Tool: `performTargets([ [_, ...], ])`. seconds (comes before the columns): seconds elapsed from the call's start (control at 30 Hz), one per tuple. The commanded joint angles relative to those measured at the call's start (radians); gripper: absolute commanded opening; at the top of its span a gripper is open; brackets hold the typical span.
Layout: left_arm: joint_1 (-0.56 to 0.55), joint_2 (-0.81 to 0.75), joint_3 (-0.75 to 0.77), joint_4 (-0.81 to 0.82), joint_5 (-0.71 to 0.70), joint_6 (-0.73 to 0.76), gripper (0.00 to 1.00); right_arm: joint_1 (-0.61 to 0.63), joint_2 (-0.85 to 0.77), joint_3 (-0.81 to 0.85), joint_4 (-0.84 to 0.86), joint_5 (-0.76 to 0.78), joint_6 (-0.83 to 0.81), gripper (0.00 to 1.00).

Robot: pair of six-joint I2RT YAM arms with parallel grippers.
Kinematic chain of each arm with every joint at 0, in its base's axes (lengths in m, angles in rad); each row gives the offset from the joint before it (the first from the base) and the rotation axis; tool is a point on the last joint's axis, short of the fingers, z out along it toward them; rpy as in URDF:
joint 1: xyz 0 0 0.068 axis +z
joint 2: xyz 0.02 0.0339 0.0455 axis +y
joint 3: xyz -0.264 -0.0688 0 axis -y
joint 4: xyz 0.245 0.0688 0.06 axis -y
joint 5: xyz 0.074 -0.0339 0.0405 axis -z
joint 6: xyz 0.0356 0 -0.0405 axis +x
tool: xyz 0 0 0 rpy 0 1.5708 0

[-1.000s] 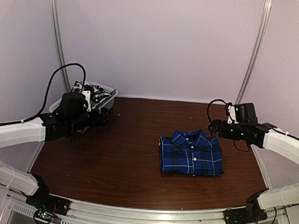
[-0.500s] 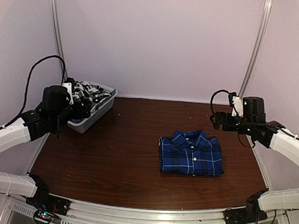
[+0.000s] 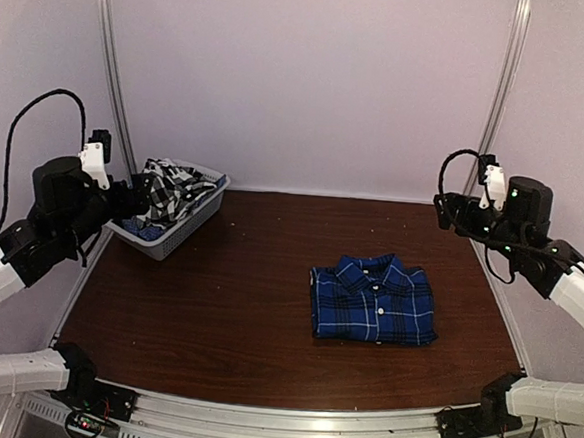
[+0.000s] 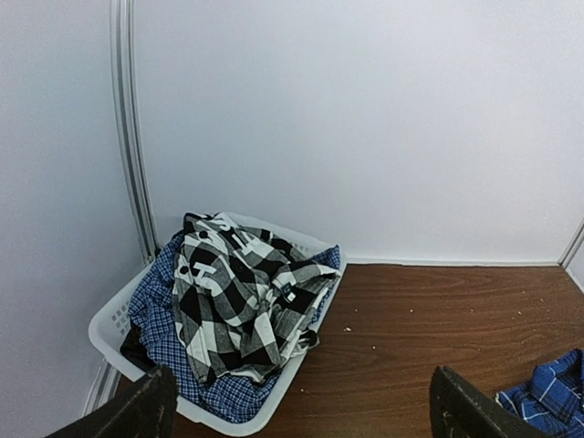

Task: Fold and stack the long sleeve shirts
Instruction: Reset both arms

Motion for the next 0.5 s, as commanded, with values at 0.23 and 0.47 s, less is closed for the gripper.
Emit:
performTargets([
  [0.23, 0.006, -0.04, -0.037, 0.066, -0.021, 0.063, 0.98, 0.0, -0.012, -0.013, 0.046, 0.05, -0.023, 1.0],
  [0.47, 0.006, -0.024, -0.042, 0.061, -0.019, 0.048, 0.98, 0.0, -0.022, -0.018, 0.034, 0.059, -0.023, 1.0],
])
